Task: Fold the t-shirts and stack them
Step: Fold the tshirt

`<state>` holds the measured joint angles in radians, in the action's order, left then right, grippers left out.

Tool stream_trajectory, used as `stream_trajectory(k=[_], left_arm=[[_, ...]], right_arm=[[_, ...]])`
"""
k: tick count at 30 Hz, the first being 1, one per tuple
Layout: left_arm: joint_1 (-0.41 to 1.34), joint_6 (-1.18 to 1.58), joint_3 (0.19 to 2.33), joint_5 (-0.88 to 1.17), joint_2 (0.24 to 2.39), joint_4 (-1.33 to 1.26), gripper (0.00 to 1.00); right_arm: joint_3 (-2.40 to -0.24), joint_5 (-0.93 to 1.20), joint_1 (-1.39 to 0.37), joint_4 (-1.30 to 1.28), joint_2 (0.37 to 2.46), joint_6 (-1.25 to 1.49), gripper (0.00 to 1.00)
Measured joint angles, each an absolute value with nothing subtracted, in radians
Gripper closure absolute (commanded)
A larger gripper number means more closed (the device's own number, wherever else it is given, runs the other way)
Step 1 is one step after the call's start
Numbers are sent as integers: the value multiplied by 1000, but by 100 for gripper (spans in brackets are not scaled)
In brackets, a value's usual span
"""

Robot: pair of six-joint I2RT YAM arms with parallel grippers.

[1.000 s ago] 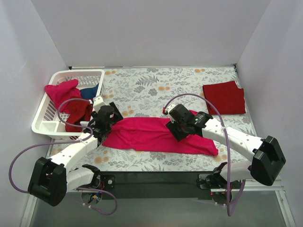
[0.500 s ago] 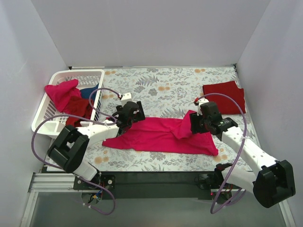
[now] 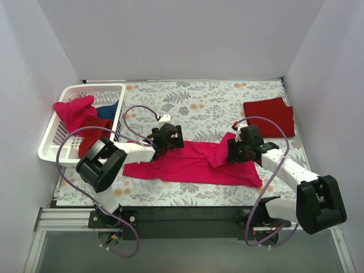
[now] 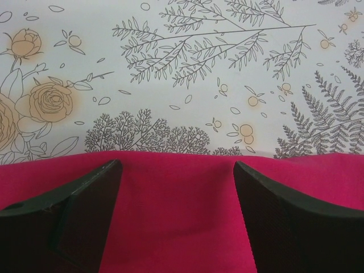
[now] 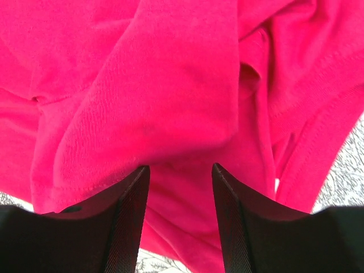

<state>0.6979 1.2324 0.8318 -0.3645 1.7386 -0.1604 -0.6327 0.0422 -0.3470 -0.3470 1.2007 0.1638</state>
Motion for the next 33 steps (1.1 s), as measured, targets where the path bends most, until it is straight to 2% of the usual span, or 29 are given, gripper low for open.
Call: stream_trajectory(k=[14,17,18,21,33], left_arm=[[698,1228,835,-379,1746,-167,25],[698,1228,833,-384,1746,-168,25],[698,1229,832,-385,1746,-168,25],[698,1228,829,-390,1745,-170,24],[698,1229,824,-408,1744,-175,23]], right_arm=[[-633,56,-340,-249,1344,182,60],[-632,56,-340,-234,1352,184,78],[-632,55,-340,-231,1355,186,90],[-626,54,-337,-228,1354,196,99],[-643,-21,-336,-342,1222,196,99]])
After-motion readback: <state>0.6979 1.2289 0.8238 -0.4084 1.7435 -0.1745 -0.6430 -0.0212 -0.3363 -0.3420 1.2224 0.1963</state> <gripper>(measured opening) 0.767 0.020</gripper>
